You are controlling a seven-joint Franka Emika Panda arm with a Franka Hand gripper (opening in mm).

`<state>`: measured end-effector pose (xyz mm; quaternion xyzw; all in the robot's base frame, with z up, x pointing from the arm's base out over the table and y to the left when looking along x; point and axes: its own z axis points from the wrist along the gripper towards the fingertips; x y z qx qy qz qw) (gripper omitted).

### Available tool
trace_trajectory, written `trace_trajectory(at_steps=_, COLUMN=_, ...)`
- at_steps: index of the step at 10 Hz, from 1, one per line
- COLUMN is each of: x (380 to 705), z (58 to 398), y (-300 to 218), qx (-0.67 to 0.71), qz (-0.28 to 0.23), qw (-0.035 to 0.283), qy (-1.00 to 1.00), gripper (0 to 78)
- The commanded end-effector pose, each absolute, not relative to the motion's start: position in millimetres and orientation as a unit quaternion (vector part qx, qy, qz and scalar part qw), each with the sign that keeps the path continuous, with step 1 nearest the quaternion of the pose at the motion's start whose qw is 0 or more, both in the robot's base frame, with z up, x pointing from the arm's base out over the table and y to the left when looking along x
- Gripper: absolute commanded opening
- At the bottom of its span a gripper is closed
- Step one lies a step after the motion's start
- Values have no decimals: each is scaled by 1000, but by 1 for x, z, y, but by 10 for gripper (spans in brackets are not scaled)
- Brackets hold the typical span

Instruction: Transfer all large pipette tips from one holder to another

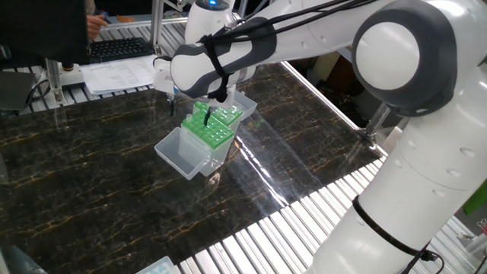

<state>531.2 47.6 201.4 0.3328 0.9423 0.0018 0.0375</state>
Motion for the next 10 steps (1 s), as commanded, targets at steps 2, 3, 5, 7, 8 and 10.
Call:
trace_trajectory(at_steps=2, x=532, z=202, y=48, qx=335, qz=1, qw=38, qy=942, gripper=775)
trace_trajectory(at_steps=3, x=532, z=202, y=48, qx=335, qz=1, qw=38, qy=942, gripper=775)
trace_trajectory(at_steps=5, x=532, z=202, y=48, qx=335, qz=1, qw=38, qy=942, gripper=12)
trace_trajectory(at_steps=7, x=532, z=202, y=48, qx=335, qz=1, qw=38, qy=942, gripper=12)
trace_trajectory(at_steps=8, x=532, z=202, y=48, qx=335, qz=1, qw=38, qy=942, gripper=12)
trace_trajectory(at_steps=10, x=532, z=202, y=48, qx=335, qz=1, qw=38, qy=942, gripper=12)
